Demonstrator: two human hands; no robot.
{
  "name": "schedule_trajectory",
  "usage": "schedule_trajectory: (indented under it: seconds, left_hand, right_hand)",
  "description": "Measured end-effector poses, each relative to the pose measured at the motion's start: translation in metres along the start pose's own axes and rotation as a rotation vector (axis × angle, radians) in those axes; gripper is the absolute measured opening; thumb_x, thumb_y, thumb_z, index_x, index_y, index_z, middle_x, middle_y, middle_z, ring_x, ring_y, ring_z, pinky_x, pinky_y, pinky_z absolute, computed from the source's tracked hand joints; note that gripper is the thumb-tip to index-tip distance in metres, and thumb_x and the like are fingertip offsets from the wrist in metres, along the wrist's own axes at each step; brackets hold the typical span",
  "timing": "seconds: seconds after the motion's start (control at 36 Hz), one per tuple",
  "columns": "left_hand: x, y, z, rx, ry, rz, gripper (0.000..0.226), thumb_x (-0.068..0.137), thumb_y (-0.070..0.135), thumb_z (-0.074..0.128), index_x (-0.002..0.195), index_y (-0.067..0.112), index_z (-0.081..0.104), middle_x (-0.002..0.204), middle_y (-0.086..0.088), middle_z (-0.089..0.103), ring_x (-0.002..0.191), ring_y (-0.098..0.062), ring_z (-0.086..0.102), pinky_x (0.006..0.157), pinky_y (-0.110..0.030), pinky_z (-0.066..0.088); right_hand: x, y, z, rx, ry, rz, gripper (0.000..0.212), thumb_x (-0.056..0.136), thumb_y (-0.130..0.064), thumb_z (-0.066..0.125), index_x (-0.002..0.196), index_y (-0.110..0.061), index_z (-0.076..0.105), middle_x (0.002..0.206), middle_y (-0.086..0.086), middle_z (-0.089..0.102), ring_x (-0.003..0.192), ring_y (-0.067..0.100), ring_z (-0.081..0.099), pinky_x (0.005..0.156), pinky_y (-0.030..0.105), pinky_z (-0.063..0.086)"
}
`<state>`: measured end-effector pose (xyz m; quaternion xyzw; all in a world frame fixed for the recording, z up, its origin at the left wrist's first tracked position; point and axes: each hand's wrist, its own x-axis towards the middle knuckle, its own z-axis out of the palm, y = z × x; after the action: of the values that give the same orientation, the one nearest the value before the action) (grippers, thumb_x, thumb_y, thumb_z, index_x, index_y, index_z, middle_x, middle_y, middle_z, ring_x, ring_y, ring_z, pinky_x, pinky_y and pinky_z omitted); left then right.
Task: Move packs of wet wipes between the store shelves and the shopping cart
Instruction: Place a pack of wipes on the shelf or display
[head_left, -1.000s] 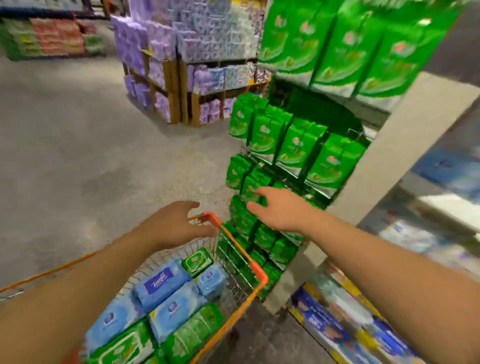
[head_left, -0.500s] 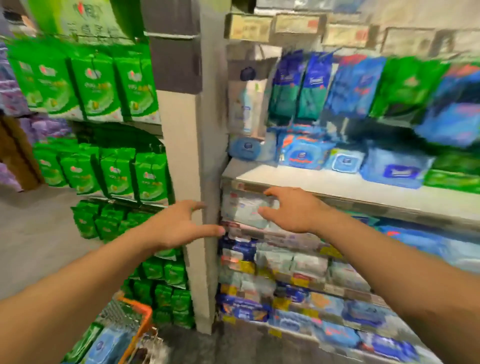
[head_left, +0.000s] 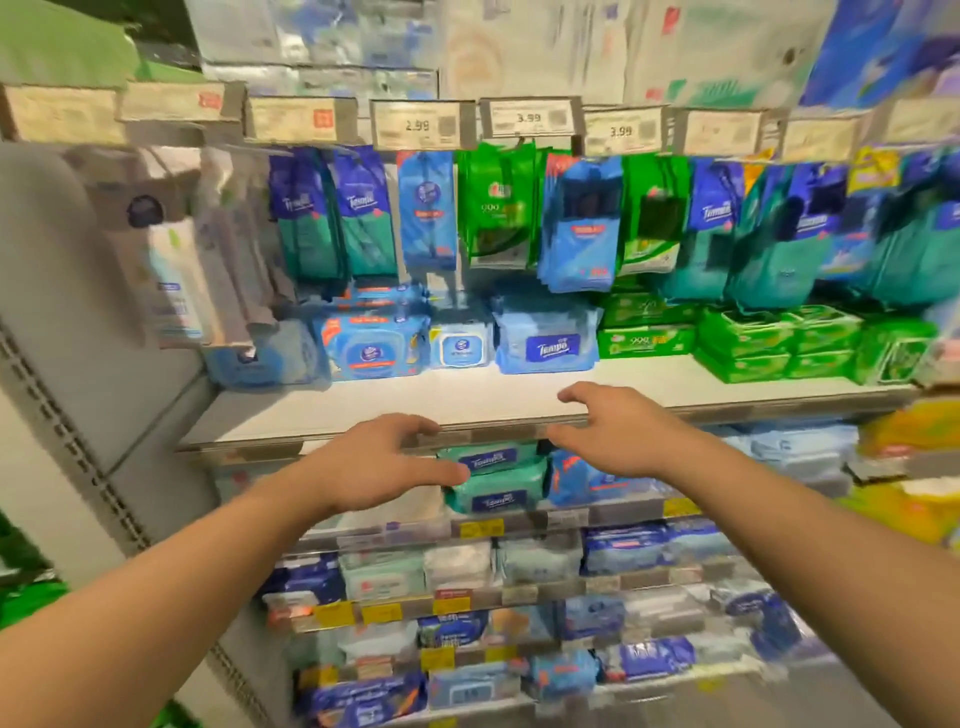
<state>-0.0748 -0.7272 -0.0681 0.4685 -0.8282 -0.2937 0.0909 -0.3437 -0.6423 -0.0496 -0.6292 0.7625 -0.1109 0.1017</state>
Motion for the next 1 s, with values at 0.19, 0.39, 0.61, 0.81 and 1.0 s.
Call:
schedule_trajectory:
  seconds: [0.19, 0.39, 0.61, 0.81, 1.0]
  left_hand:
    - [0.057, 0.033, 0.004, 0.003, -0.039, 0.087, 0.104, 0.047, 0.089, 0.060, 0.136, 0.035, 0.057, 0.141, 0.008, 0.058, 0.127, -0.012, 0.055, 0.108, -0.033, 0.043]
    - [0.126, 0.052, -0.005, -0.076, -0.026, 0.180, 0.087, 0.056, 0.085, 0.067, 0.129, 0.040, 0.059, 0.137, 0.018, 0.056, 0.127, -0.007, 0.054, 0.107, -0.035, 0.043]
    - [0.185, 0.067, -0.024, -0.390, 0.117, 0.372, 0.064, 0.073, 0.064, 0.079, 0.129, 0.041, 0.060, 0.129, 0.024, 0.061, 0.119, 0.000, 0.059, 0.096, -0.028, 0.051]
    - [0.220, 0.101, -0.016, -0.722, 0.312, 0.456, 0.099, 0.058, 0.067, 0.072, 0.145, 0.025, 0.051, 0.143, 0.013, 0.056, 0.130, 0.001, 0.053, 0.105, -0.023, 0.047]
    - [0.243, 0.142, 0.002, -0.888, 0.382, 0.425, 0.071, 0.067, 0.068, 0.078, 0.130, 0.051, 0.049, 0.139, 0.019, 0.054, 0.126, 0.009, 0.054, 0.112, -0.036, 0.043]
  right_hand:
    - [0.021, 0.043, -0.009, 0.033, 0.069, 0.078, 0.063, 0.095, -0.052, 0.059, 0.149, -0.021, 0.045, 0.150, 0.003, 0.052, 0.136, 0.023, 0.049, 0.108, 0.031, 0.039]
    - [0.053, 0.068, -0.017, 0.088, 0.146, 0.125, 0.060, 0.094, -0.051, 0.061, 0.146, -0.023, 0.049, 0.144, 0.001, 0.058, 0.132, 0.019, 0.053, 0.108, 0.032, 0.042]
    - [0.101, 0.068, -0.045, 0.503, 0.553, 0.041, 0.030, 0.094, -0.026, 0.068, 0.124, -0.024, 0.062, 0.118, -0.011, 0.067, 0.113, 0.007, 0.063, 0.107, 0.033, 0.047]
    - [0.145, 0.061, -0.067, 0.814, 0.702, -0.103, 0.045, 0.097, -0.016, 0.065, 0.139, -0.022, 0.048, 0.136, -0.001, 0.058, 0.125, 0.006, 0.057, 0.103, 0.022, 0.045]
    - [0.183, 0.058, -0.062, 1.196, 0.497, -0.191, 0.046, 0.089, -0.028, 0.066, 0.130, -0.010, 0.057, 0.122, 0.000, 0.072, 0.108, 0.009, 0.069, 0.088, 0.025, 0.055]
